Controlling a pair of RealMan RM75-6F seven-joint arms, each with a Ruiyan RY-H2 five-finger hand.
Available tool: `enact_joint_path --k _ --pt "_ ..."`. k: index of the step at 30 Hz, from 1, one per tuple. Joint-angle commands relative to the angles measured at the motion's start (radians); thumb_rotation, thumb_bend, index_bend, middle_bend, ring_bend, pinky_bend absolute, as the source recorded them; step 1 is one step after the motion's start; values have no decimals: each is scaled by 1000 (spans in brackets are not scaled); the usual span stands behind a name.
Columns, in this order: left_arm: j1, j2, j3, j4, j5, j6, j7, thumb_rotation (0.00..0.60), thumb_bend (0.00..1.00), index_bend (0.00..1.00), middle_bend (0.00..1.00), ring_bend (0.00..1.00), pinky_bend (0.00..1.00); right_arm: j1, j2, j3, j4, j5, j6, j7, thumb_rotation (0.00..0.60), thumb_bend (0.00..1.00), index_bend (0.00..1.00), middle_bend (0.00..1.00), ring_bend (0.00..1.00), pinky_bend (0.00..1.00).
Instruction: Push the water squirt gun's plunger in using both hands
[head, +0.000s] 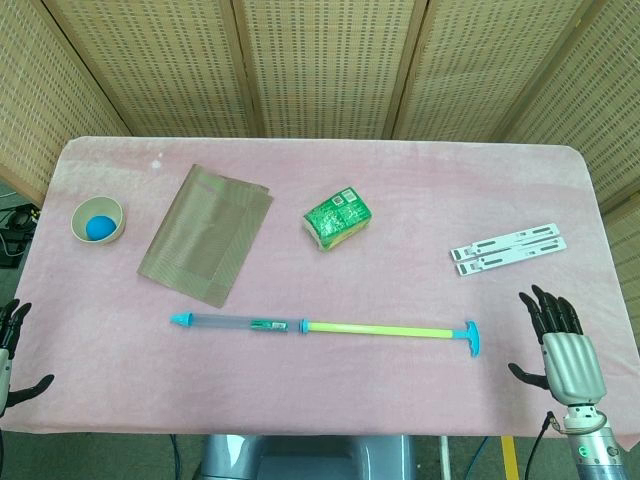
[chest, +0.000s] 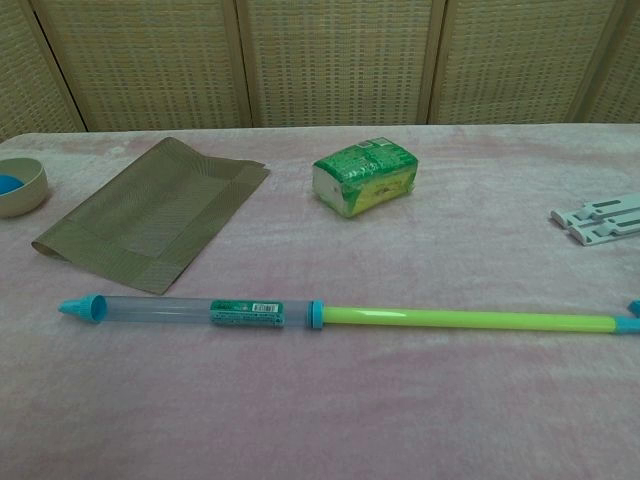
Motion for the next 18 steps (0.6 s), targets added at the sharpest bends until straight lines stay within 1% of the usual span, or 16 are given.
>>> enact_joint_path --k 1,18 --pt "1 0 -2 0 2 -2 1 600 0 0 0 0 0 -3 -2 2 0 -3 -2 -3 600 212 0 0 0 0" --pt "9 0 -19 1 7 -14 -8 600 0 0 0 0 0 -10 -2 12 -5 -4 -27 -7 600 212 2 0 0 0"
